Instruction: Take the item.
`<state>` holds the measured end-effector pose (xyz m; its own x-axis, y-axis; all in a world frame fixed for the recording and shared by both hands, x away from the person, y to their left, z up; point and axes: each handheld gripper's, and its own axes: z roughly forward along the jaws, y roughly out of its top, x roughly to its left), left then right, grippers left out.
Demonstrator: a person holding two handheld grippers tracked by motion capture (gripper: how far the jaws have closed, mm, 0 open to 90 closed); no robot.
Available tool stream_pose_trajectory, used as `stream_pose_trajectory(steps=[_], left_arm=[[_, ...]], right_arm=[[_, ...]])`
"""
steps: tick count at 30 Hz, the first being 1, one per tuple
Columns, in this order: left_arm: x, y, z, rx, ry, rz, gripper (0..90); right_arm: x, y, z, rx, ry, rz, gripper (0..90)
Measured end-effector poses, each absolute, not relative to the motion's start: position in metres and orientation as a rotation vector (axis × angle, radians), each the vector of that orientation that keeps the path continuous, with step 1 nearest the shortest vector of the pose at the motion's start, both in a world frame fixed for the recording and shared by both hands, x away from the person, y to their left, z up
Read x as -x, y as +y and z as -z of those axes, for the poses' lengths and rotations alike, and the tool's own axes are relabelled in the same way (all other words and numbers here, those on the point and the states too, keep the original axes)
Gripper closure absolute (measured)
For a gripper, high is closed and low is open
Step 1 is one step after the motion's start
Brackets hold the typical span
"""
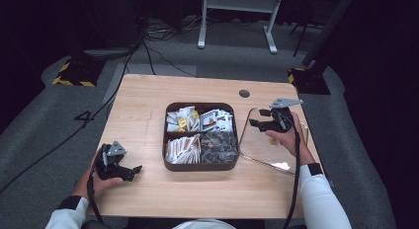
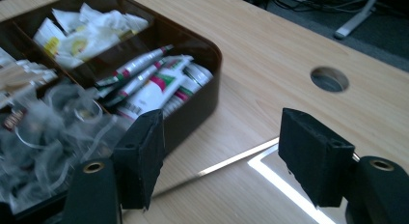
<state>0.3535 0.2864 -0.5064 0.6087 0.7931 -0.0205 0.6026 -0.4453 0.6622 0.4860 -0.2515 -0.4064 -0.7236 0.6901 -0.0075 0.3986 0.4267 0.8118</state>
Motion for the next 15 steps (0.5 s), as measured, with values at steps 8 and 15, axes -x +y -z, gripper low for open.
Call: stream_pose_trajectory(steps=[8,15], left_arm=[[-0.353,0.286,0.506,-2.197,1.098,-0.390,0.4],[-0.353,0.286,0.506,-2.196,1.098,-0.389,0.4]], right_arm=[[-0.498,-0.203,0.391,-0.854,2.393,-1.182,34.9],[-0.511,-0.165,0.397,-0.830,2.456,-1.150,35.4]])
